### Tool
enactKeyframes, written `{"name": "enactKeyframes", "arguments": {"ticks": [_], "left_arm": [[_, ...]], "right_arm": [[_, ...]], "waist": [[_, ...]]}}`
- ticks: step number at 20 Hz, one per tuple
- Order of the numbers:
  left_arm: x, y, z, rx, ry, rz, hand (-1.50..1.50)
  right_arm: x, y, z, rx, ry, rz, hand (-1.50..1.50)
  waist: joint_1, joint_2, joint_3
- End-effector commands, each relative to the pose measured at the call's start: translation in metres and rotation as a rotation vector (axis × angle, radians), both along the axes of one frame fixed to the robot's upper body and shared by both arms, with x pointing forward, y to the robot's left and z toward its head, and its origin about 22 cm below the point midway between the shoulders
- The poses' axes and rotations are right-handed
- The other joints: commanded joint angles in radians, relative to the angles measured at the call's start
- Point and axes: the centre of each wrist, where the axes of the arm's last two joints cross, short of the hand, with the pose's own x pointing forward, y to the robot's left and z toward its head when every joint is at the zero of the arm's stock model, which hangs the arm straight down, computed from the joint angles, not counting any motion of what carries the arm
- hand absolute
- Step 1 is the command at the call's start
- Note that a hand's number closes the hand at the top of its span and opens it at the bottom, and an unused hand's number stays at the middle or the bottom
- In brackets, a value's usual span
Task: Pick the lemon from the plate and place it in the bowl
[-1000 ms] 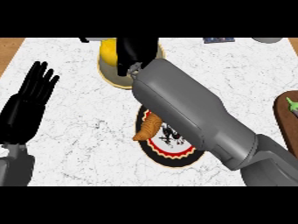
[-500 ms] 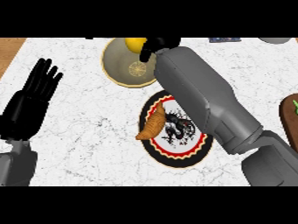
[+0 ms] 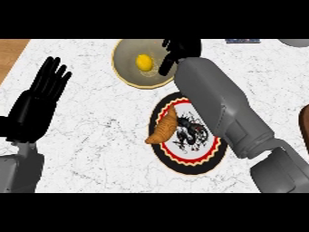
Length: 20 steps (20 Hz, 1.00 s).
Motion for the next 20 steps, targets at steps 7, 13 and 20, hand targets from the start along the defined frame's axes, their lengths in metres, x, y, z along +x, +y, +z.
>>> {"name": "enactKeyframes", "arguments": {"ticks": [7,13,20], "left_arm": [[0.001,-0.001,-0.004,-0.007,0.006,-0.007,0.00],[-0.004,0.001,-0.003,-0.009,0.005,0.004,0.00],[-0.012,0.015,-0.012,-0.004,0.032,0.048,0.00]], "right_arm": [[0.002,-0.013,-0.003,0.327,-0.173,0.093,-1.50],[0.012,-0.040,0.020,0.673,-0.340,-0.025,-1.50],[0.015,-0.103,-0.012,0.707,-0.383,-0.114,-1.50]], "waist": [[0.004,0.005,0.002],[-0.008,-0.004,0.003],[-0.049,-0.025,0.001]]}}
